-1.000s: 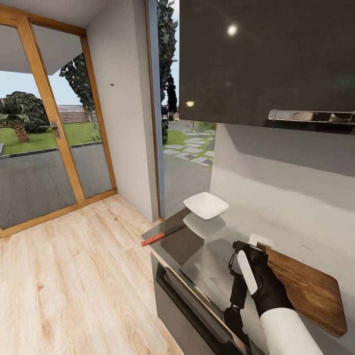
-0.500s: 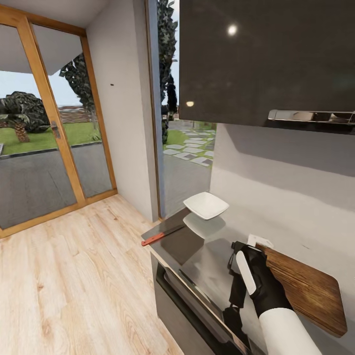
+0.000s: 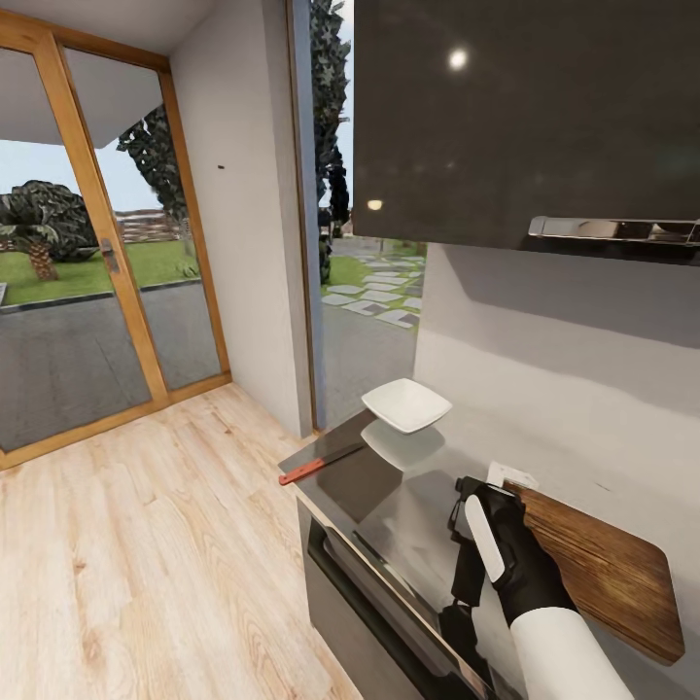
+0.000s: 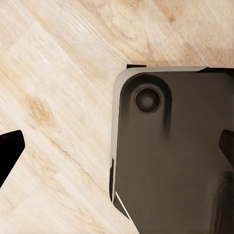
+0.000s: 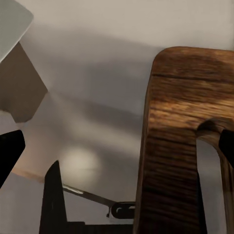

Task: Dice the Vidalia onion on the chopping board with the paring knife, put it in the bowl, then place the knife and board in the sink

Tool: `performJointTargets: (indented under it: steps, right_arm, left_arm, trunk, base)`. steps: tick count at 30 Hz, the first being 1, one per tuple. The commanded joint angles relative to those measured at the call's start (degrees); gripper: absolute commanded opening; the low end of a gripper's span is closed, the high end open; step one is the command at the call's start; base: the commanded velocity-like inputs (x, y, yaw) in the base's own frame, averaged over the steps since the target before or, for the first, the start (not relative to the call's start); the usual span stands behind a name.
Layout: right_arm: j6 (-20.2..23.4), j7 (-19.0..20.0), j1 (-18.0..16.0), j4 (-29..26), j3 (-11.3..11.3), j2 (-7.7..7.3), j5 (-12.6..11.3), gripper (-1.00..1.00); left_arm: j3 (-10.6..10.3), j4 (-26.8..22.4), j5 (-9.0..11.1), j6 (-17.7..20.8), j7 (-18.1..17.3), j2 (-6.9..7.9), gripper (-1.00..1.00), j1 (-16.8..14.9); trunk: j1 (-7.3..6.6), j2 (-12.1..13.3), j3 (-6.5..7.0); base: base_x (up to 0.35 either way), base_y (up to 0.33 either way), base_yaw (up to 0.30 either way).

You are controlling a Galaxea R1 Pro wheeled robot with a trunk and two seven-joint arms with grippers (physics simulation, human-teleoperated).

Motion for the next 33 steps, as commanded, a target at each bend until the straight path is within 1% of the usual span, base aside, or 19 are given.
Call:
performJointTargets:
  steps: [1, 3, 7, 11, 19, 33]
  right_arm:
    - [0.1, -0.4, 0.0, -0.1, 0.0, 0.03, -0.6, 1.0]
    - [0.2, -0.4, 0.0, 0.0, 0.0, 0.03, -0.6, 1.0]
    - [2.4, -0.3, 0.0, 0.0, 0.0, 0.04, -0.6, 1.0]
    - [3.4, 1.2, 0.0, 0.1, 0.0, 0.03, -0.6, 1.0]
    - [3.6, 2.0, 0.0, 0.7, 0.0, 0.03, -0.7, 1.0]
    - [3.6, 2.1, 0.0, 0.8, 0.0, 0.03, -0.7, 1.0]
  left_arm:
    - [0.1, 0.1, 0.1, -0.3, 0.0, 0.0, 1.0, 0.0]
    - [0.1, 0.1, 0.1, -0.3, 0.0, 0.0, 1.0, 0.0]
    - [0.1, 0.1, 0.1, -0.3, 0.0, 0.0, 1.0, 0.0]
    - [0.1, 0.1, 0.1, -0.3, 0.0, 0.0, 1.0, 0.0]
    - [0.1, 0.1, 0.1, -0.3, 0.0, 0.0, 1.0, 0.0]
    - [0.1, 0.1, 0.1, -0.3, 0.0, 0.0, 1.0, 0.0]
  trunk:
    - [0.01, -0.1, -0.06]
    - [0.01, -0.1, -0.06]
    - [0.01, -0.1, -0.06]
    - [0.01, -0.1, -0.06]
    - [0.01, -0.1, -0.06]
    - [0.01, -0.1, -0.06]
  base:
    - [0.0, 0.0, 0.0]
    - [0.0, 0.0, 0.0]
    - [0.0, 0.0, 0.0]
    - [0.0, 0.0, 0.0]
    - [0.0, 0.0, 0.0]
    - [0.0, 0.0, 0.0]
